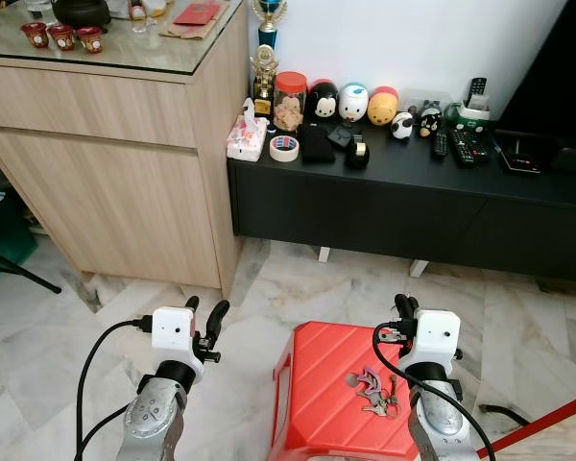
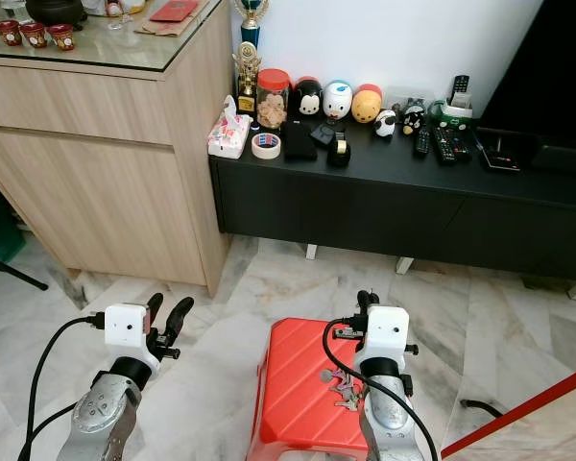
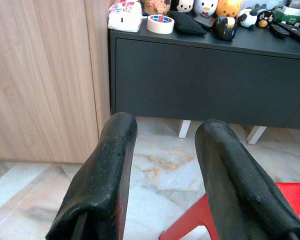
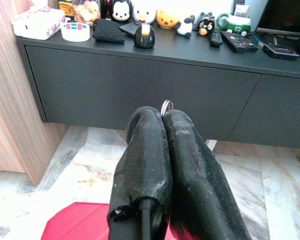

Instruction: Hang keys on a hook

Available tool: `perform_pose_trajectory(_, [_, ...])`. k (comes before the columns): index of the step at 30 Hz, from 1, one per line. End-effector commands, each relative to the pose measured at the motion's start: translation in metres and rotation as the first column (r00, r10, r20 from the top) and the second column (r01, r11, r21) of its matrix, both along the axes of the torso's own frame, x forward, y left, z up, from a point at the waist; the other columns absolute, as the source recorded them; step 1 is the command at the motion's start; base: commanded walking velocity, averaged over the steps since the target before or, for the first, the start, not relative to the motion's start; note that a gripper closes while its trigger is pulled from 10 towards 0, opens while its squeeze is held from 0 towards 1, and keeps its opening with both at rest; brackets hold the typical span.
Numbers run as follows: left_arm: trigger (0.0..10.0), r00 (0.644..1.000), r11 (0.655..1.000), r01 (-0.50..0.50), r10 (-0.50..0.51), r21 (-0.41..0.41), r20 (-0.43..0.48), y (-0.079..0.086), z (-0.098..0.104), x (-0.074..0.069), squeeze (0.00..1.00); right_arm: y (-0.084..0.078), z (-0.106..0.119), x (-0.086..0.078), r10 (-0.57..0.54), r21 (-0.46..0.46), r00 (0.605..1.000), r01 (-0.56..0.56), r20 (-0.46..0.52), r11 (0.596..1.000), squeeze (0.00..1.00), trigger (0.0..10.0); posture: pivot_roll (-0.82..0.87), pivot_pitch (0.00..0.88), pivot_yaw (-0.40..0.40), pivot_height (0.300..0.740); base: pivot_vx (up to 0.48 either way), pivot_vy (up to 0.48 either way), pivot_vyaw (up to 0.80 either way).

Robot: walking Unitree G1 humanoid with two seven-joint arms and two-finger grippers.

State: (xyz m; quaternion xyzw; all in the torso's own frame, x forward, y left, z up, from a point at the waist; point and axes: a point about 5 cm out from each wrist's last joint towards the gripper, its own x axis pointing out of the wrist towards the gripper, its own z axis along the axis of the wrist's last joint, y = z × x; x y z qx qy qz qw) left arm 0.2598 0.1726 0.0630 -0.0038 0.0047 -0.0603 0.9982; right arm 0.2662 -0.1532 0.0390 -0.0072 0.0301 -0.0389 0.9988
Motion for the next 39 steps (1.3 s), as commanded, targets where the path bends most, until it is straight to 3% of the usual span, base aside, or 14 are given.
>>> perform_pose_trajectory(1, [10.0,1.000,1.000,0.008,-0.008,0.002,-0.010,-0.0024,-0.0012,-0.0002,0.00,-0.0024,-0.0021,0.0004,-0.011,0.002,1.000,0.011,-0.020,1.000,0.00,10.0,0.07,0.078,-0.096,0.740,0.000,0.000,0.00])
perform_pose_trajectory(14, [10.0,1.000,1.000,0.007,-0.007,0.000,-0.012,-0.0037,-0.0018,-0.0020,0.00,-0.0025,-0.0030,0.0001,-0.008,-0.001,1.000,0.008,-0.030,1.000,0.00,10.0,0.08,0.080,-0.102,0.740,0.000,0.000,0.00])
perform_pose_trajectory(39, [10.0,1.000,1.000,0.008,-0.008,0.007,-0.013,-0.0035,-0.0020,-0.0014,0.00,-0.0012,-0.0048,0.0019,-0.005,-0.003,0.999,0.005,-0.045,1.000,0.00,10.0,0.08,0.067,-0.095,0.740,-0.314,0.000,0.00])
